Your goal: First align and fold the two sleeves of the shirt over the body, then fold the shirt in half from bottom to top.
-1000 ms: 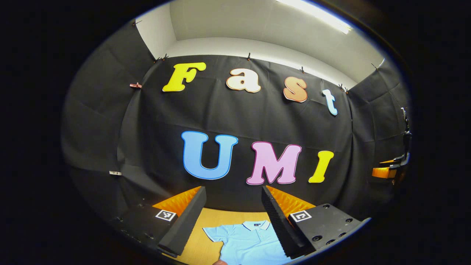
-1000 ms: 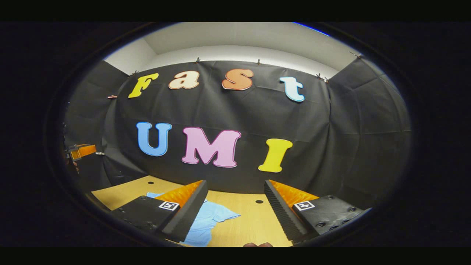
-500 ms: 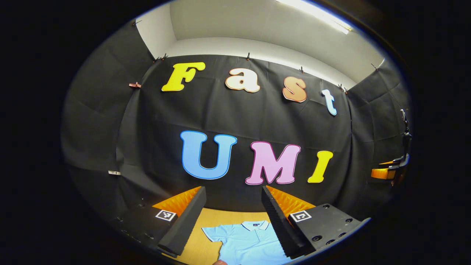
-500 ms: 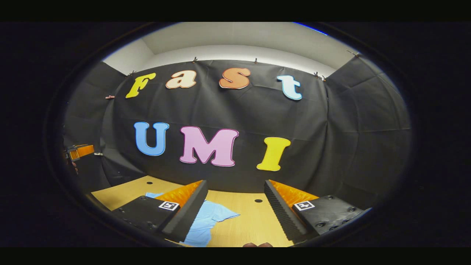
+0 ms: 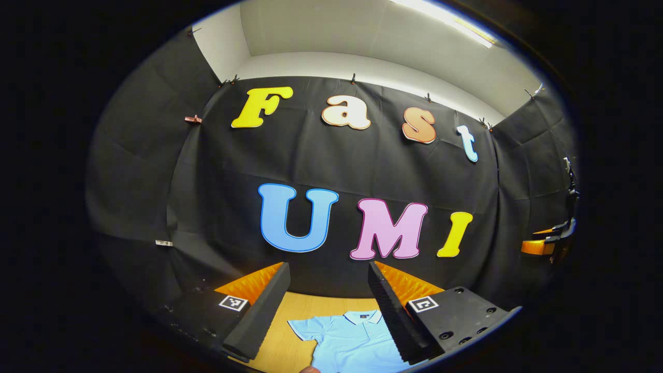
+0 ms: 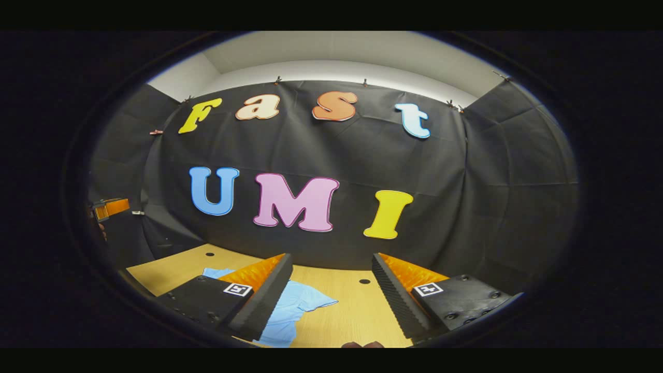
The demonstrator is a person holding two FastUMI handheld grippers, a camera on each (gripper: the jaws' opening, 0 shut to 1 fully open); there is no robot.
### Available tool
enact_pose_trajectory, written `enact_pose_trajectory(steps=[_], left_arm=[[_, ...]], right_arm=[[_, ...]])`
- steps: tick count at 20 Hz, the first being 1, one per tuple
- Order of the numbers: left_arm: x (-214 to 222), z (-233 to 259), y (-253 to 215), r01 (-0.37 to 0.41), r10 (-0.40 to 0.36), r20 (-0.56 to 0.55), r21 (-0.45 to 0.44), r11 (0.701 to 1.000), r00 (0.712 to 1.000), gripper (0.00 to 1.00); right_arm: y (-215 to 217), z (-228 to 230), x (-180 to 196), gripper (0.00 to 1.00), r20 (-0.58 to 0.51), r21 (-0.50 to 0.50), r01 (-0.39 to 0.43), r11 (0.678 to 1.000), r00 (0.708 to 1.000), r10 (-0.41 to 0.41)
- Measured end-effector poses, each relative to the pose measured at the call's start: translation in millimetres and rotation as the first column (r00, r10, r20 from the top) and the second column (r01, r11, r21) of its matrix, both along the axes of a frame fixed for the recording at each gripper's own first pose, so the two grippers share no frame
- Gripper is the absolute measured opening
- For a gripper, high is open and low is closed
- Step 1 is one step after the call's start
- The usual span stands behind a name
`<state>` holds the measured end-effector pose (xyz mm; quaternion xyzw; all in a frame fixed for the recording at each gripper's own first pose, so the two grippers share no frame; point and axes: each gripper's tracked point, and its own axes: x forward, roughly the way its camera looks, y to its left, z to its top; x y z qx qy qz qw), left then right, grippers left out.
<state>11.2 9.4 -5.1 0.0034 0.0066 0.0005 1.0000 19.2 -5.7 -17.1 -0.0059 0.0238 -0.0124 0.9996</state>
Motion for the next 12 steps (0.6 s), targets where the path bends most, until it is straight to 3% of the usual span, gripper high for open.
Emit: enact_pose_trajectory(steps=[3,12], left_arm=[[5,1,7,0.0,0.0,0.002,-0.012,1.0,1.0,0.97],[9,-13,28,0.003,-0.003,-0.021,-0.025,1.0,1.0,0.97]], right_arm=[[0,4,15,0.96,0.007,-0.041,0.009,0.999,1.0,-0.009],[56,-44,87,0.97,-0.134,-0.037,-0.14,0.989,0.982,0.134]])
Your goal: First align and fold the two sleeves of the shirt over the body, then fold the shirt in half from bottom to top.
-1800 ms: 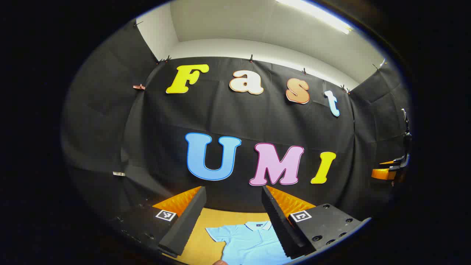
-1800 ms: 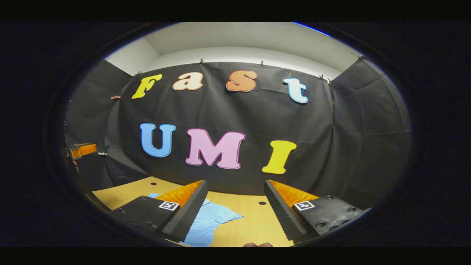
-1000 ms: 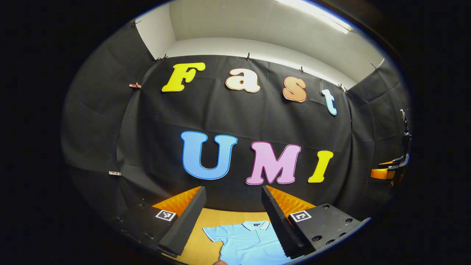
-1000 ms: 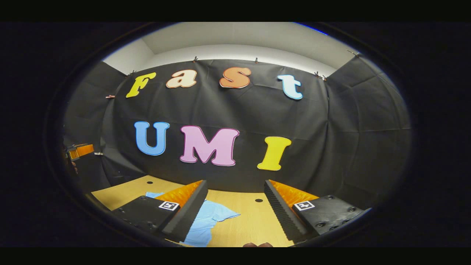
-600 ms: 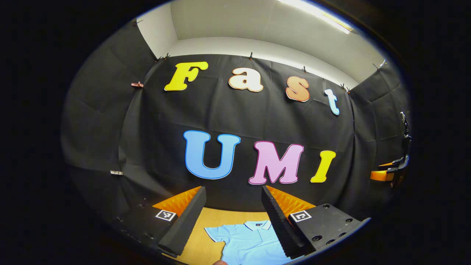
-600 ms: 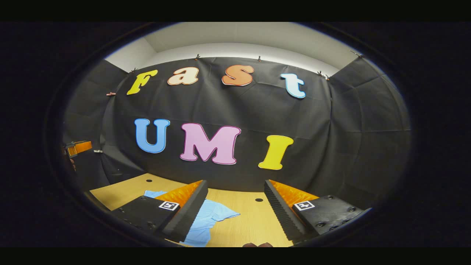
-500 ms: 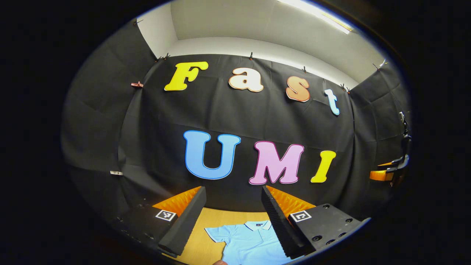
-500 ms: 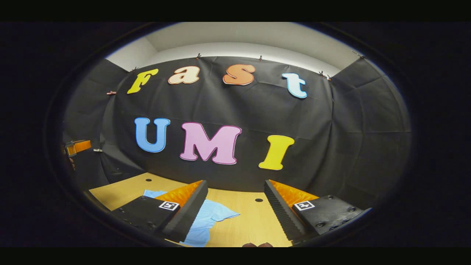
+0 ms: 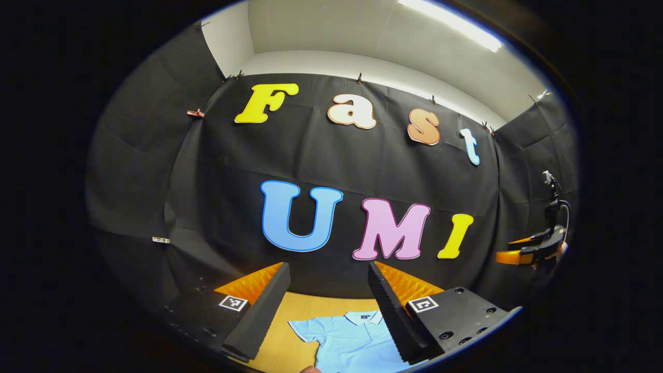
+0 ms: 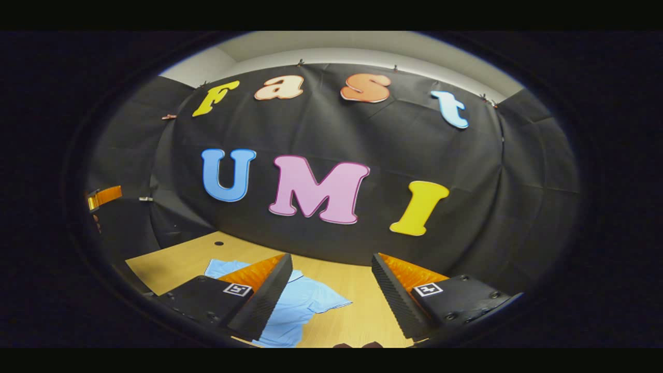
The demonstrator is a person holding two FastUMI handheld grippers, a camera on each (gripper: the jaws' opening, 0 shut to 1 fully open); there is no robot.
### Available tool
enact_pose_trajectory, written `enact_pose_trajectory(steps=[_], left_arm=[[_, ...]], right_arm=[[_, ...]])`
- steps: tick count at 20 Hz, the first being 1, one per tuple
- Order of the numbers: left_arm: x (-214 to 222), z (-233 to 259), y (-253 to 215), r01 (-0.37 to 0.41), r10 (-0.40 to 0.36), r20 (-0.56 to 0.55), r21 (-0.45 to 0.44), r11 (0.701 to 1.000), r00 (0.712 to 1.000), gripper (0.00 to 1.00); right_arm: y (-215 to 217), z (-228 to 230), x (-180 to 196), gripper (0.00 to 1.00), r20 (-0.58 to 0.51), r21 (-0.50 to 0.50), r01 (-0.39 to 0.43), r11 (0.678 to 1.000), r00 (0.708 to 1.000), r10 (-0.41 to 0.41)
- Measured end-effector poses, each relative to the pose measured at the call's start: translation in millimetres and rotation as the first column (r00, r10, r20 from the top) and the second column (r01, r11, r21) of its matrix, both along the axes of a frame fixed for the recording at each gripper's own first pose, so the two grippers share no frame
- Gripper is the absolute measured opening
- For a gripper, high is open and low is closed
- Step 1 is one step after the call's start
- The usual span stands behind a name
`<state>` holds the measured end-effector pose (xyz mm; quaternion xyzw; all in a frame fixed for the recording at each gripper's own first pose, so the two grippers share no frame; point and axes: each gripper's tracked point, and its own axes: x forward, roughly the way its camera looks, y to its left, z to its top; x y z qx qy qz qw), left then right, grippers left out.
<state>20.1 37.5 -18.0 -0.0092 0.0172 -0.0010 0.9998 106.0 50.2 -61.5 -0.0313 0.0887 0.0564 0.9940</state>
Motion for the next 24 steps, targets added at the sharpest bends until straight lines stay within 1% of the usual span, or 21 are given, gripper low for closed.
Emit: enact_pose_trajectory(steps=[4,6,8,11,14,16,18,19,21,22,24], left_arm=[[10,-9,13,-0.061,0.061,-0.024,-0.007,0.998,0.998,0.97],[19,-13,15,-0.099,0.1,-0.04,0.012,0.995,0.994,0.97],[27,-16,13,-0.131,0.133,-0.043,0.039,0.991,0.99,0.97],[54,-21,-4,-0.14,0.144,-0.048,0.081,0.987,0.988,0.97],[81,-37,-24,-0.138,0.142,-0.086,0.047,0.989,0.986,0.97],[97,-50,-31,-0.164,0.166,-0.103,0.029,0.986,0.981,0.97],[106,-65,-35,-0.186,0.188,-0.126,0.024,0.982,0.974,0.97],[109,-71,-36,-0.196,0.198,-0.14,0.024,0.98,0.97,0.97],[114,-78,-42,-0.178,0.18,-0.16,0.026,0.984,0.971,0.97],[116,-79,-42,-0.164,0.168,-0.173,0.036,0.986,0.971,0.97],[116,-82,-34,-0.144,0.155,-0.199,0.072,0.987,0.968,0.97]], right_arm=[[1,-51,57,0.97,-0.098,-0.015,-0.037,0.999,0.995,0.035],[-5,-87,88,0.97,-0.158,0.0,-0.043,0.999,0.987,0.042],[-8,-131,119,0.97,-0.225,0.029,-0.057,0.998,0.972,0.062],[-19,-201,155,0.98,-0.327,0.036,-0.07,0.997,0.942,0.078],[-30,-277,177,0.98,-0.437,0.045,-0.092,0.995,0.894,0.102],[-35,-322,183,0.98,-0.511,0.072,-0.092,0.993,0.852,0.116],[-43,-358,185,0.98,-0.578,0.098,-0.077,0.992,0.807,0.12],[-45,-373,184,0.98,-0.612,0.107,-0.064,0.992,0.782,0.117],[-47,-401,179,0.96,-0.679,0.121,-0.032,0.992,0.727,0.106],[-48,-412,178,0.98,-0.701,0.119,-0.012,0.993,0.707,0.093],[-49,-431,177,0.96,-0.729,0.107,0.017,0.994,0.681,0.067]])
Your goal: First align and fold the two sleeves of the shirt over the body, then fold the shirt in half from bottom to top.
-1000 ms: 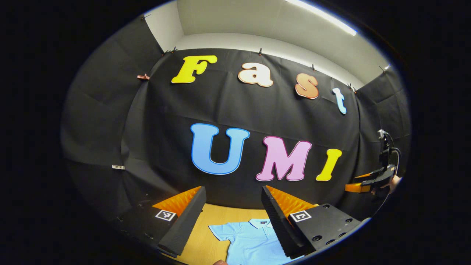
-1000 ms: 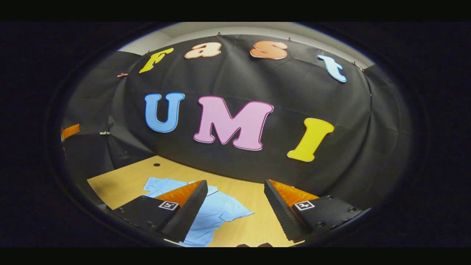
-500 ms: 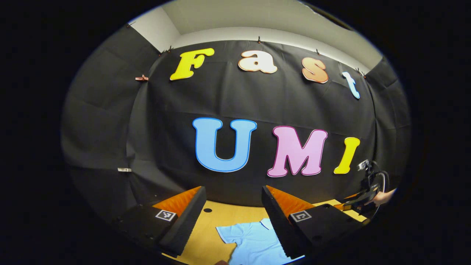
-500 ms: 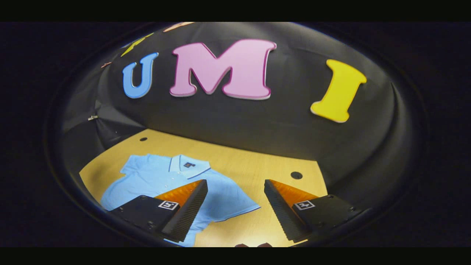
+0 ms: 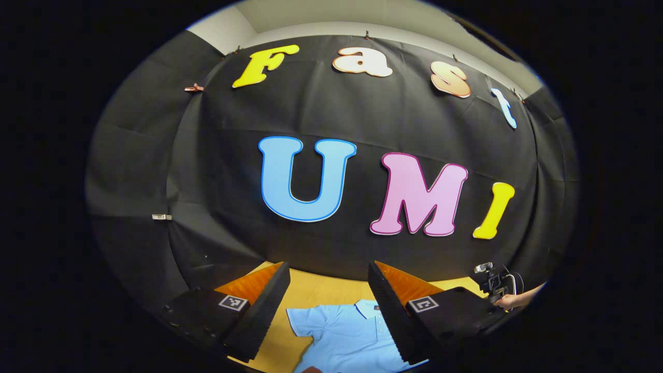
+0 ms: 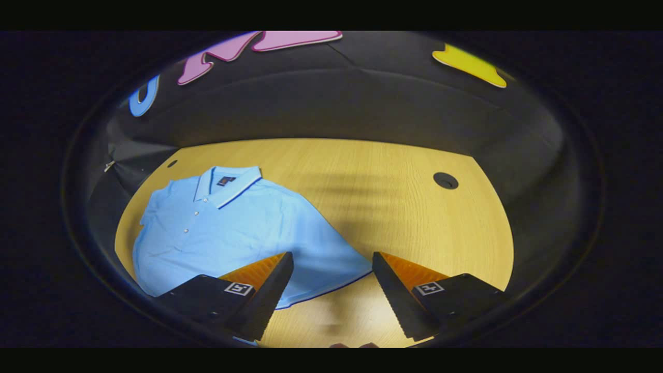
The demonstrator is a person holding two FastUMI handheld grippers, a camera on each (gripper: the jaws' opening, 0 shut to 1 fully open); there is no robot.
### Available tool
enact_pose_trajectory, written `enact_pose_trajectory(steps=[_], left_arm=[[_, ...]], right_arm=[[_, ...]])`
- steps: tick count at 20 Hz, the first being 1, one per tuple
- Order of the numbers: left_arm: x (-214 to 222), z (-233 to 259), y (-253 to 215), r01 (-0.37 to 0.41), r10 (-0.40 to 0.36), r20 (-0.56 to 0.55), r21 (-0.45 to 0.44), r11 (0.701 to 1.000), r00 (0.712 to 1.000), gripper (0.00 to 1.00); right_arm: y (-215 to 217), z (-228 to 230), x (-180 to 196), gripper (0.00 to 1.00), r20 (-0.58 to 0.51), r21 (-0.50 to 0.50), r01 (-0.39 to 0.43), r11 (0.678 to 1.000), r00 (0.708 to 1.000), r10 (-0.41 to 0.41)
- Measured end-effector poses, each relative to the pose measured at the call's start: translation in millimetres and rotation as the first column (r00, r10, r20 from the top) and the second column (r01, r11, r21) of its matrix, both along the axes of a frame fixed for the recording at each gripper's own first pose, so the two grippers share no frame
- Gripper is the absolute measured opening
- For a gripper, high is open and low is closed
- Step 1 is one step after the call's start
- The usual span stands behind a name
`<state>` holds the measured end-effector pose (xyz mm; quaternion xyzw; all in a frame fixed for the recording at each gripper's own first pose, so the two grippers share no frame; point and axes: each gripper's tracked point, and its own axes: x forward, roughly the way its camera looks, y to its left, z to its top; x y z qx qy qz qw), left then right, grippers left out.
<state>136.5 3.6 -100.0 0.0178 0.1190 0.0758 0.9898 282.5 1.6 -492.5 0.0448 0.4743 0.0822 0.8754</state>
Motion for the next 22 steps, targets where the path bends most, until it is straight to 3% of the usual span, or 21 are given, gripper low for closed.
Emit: enact_pose_trajectory(steps=[3,6,7,9,12,13,16,18,19,22], left_arm=[[-5,0,15,-0.006,0.006,-0.011,0.031,1.0,1.0,0.97],[-14,-12,26,-0.026,0.027,-0.046,0.016,1.0,0.999,0.97],[-16,-15,28,-0.029,0.029,-0.056,0.014,0.999,0.998,0.97],[-16,-18,35,-0.034,0.036,-0.07,0.018,0.999,0.997,0.96],[-16,-15,45,-0.038,0.039,-0.063,0.022,0.999,0.997,0.96],[-15,-19,50,-0.043,0.044,-0.064,0.024,0.999,0.997,0.96],[-12,-38,60,-0.052,0.052,-0.1,0.009,0.999,0.994,0.97],[-7,-48,62,-0.06,0.057,-0.125,-0.026,0.998,0.991,0.97],[-2,-52,60,-0.059,0.053,-0.128,-0.044,0.997,0.99,0.97],[13,-76,58,-0.039,0.028,-0.16,-0.068,0.997,0.987,0.97]], right_arm=[[-3,-25,-9,0.97,-0.081,-0.029,0.013,1.0,0.997,-0.015],[1,-23,-6,0.95,-0.072,-0.033,0.007,0.999,0.997,-0.009],[7,-27,-4,0.72,-0.071,-0.021,-0.005,1.0,0.997,0.004],[12,-28,-1,0.14,-0.064,-0.022,-0.004,1.0,0.998,0.002],[35,6,10,0.05,0.016,0.018,-0.017,1.0,1.0,0.017],[49,26,16,0.1,0.068,0.051,-0.036,0.998,0.997,0.032],[106,78,18,0.1,0.156,0.172,-0.125,0.977,0.983,0.098],[135,74,8,0.05,0.115,0.204,-0.156,0.967,0.984,0.134],[139,65,7,0.1,0.101,0.185,-0.167,0.968,0.983,0.15],[154,39,-2,0.6,0.019,0.21,-0.148,0.966,0.989,0.147]])
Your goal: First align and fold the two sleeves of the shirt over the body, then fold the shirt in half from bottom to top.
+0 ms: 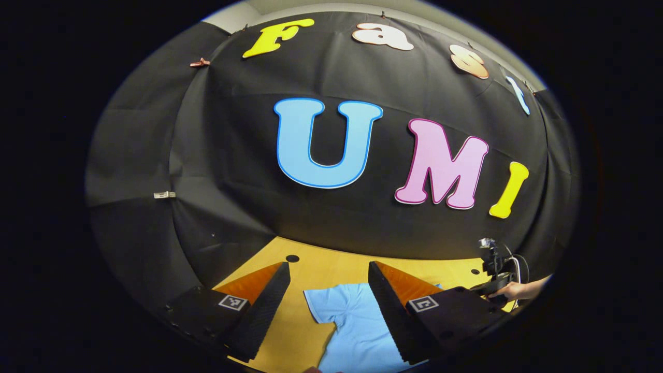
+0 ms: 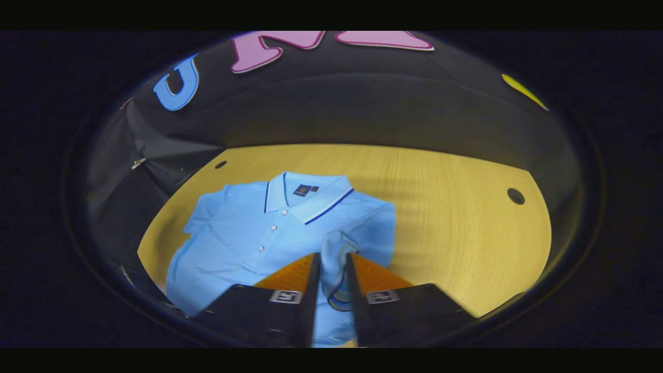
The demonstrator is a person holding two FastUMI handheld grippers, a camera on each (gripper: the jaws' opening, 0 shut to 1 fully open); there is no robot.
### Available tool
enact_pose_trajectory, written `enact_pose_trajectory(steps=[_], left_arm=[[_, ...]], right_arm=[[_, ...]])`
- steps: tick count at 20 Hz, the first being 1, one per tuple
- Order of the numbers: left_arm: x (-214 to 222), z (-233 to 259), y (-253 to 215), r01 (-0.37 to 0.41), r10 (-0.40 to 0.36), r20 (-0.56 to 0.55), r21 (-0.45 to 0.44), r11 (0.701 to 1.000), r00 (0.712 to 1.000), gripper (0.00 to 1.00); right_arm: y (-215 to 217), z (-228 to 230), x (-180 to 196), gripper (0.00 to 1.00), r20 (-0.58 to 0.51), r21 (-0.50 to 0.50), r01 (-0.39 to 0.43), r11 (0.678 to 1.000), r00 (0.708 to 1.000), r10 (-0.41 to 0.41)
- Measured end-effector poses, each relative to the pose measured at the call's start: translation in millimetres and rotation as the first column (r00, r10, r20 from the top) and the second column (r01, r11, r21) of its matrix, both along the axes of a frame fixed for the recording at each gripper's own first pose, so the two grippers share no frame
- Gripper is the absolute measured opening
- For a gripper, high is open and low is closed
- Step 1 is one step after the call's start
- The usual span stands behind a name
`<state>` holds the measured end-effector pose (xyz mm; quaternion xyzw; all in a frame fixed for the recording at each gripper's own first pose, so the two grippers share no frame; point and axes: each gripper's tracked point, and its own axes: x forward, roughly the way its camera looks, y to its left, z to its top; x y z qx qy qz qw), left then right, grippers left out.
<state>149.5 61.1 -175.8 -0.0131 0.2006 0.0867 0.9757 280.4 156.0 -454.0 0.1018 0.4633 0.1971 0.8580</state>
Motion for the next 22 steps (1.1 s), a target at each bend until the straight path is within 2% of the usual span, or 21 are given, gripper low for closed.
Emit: enact_pose_trajectory(steps=[2,3,4,5,8,11,14,18,21,22], left_arm=[[11,-21,1,0.025,-0.025,-0.044,0.004,1.0,0.999,0.97],[17,-36,3,0.032,-0.031,-0.068,0.013,0.999,0.997,0.97],[25,-50,6,0.036,-0.034,-0.096,0.017,0.999,0.995,0.97],[32,-62,11,0.033,-0.031,-0.124,0.009,0.999,0.992,0.97],[62,-90,14,0.054,-0.062,-0.163,-0.052,0.997,0.985,0.97],[102,-141,32,0.021,-0.037,-0.244,-0.069,0.997,0.969,0.97],[121,-207,58,-0.01,-0.003,-0.4,-0.03,1.0,0.917,0.98],[130,-277,70,-0.008,-0.012,-0.52,-0.036,0.999,0.854,0.97],[123,-317,86,-0.023,0.033,-0.623,0.024,0.999,0.781,1.0],[118,-327,87,-0.026,0.035,-0.654,0.024,0.999,0.756,0.97]], right_arm=[[2,3,4,0.94,0.021,0.026,0.023,0.999,1.0,-0.024],[-3,6,8,1.0,0.04,0.018,0.031,0.999,0.999,-0.031],[-8,12,7,0.91,0.054,0.018,0.034,0.999,0.998,-0.035],[-12,20,7,0.98,0.062,0.026,0.038,0.999,0.997,-0.04],[-34,48,1,0.98,0.112,0.037,0.059,0.998,0.992,-0.062],[-61,71,-12,0.98,0.147,0.042,0.095,0.995,0.984,-0.1],[-86,79,-31,0.98,0.145,0.044,0.131,0.99,0.98,-0.136],[-113,72,-56,0.98,0.126,0.009,0.164,0.986,0.978,-0.164],[-125,64,-72,0.98,0.095,-0.002,0.187,0.982,0.978,-0.186],[-128,59,-75,0.98,0.083,-0.008,0.198,0.98,0.977,-0.196]])
